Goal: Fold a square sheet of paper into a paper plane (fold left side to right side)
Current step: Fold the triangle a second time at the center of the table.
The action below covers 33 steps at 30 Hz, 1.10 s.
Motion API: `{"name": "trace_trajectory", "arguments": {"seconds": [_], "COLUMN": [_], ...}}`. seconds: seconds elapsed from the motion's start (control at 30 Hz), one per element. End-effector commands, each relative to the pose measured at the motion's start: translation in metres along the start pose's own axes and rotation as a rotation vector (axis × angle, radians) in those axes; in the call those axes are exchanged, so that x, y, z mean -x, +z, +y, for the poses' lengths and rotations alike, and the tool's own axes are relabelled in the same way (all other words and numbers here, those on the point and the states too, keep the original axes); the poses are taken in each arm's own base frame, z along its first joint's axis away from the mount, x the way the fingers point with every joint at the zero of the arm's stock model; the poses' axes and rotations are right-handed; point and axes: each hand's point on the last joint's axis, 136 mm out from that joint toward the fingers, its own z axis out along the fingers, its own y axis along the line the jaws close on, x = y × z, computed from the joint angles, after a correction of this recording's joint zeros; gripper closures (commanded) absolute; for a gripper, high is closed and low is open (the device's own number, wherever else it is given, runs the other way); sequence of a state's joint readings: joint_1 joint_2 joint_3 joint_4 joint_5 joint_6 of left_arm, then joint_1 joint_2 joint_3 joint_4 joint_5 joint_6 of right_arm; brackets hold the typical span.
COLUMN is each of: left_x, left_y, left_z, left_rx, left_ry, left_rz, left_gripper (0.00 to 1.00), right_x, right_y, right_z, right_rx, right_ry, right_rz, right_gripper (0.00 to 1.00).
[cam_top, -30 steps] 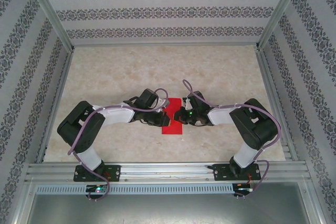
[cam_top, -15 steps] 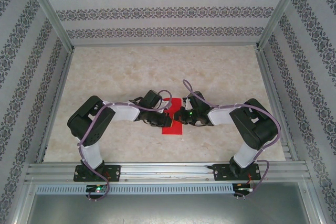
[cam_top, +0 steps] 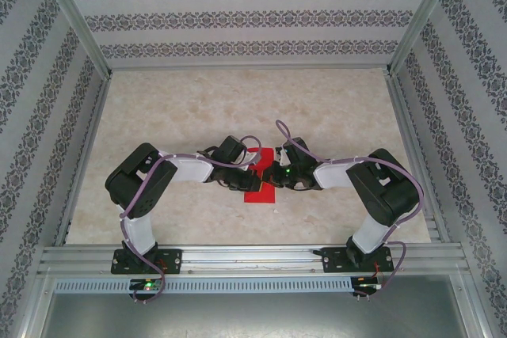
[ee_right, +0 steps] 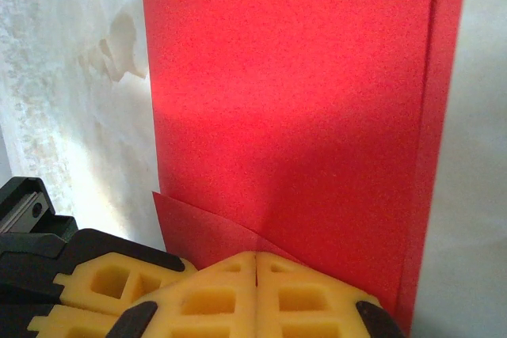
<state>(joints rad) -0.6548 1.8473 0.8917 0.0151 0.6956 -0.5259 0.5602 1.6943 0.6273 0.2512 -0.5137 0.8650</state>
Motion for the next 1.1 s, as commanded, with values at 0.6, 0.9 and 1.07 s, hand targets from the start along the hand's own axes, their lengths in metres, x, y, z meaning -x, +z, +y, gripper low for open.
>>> {"name": "trace_trajectory", "arguments": {"seconds": [0.6,0.9,1.07], "left_x": [-0.054,-0.066,-0.077], "left_y": [-0.014,-0.019,-0.019], "left_z": [0.016,0.023,0.031], "left_rx": [0.063,0.087,0.098], "left_ry": [0.041,0.041,0.03], "left_rz": [0.088,0.1,0.105], "left_gripper": [0.92,0.92,0.92], "right_x": [-0.027,-0.029,-0.029], "right_y": [-0.004,-0.004,-0.004], "right_z": [-0.061,-0.063,-0.062], "right_rx": [-0.191,-0.197,-0.195], "right_ry": [0.09,0.092,0.092], "right_rz": [0.077,0.08,0.08], "right_gripper": [1.0,1.0,1.0]}}
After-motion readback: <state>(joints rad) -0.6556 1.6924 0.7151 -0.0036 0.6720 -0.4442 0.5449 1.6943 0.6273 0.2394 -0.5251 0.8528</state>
